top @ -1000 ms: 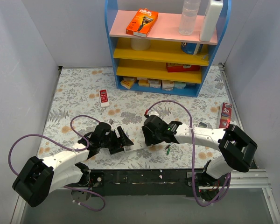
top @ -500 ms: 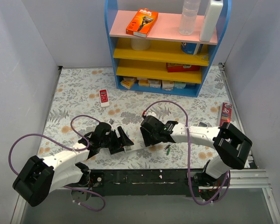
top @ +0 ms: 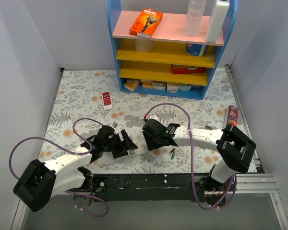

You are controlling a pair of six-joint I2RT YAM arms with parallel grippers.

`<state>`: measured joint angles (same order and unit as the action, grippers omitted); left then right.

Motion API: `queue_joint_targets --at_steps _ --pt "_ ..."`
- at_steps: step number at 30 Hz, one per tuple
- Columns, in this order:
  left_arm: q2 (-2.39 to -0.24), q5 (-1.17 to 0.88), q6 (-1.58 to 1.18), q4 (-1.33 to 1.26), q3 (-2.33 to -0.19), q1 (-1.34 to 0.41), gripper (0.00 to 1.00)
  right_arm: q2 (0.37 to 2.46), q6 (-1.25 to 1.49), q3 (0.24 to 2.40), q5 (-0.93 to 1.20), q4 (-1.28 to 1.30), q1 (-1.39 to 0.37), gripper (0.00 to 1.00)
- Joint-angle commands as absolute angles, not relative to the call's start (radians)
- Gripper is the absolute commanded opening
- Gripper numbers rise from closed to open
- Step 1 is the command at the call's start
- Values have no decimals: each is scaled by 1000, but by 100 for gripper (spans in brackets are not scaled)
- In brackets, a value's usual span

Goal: Load the batteries into the remote control

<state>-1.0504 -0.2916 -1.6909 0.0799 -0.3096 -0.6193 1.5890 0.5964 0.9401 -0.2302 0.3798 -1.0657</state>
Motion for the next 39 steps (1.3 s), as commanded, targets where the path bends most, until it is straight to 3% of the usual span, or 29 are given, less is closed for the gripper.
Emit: queue_joint_targets --at_steps 1,39 --pt "-1072 -296 -1681 98 -299 -634 76 1640 589 945 -218 463 -1081 55" --pt "-1239 -359 -1859 -212 -284 -755 65 1684 667 985 -32 261 -1149 58"
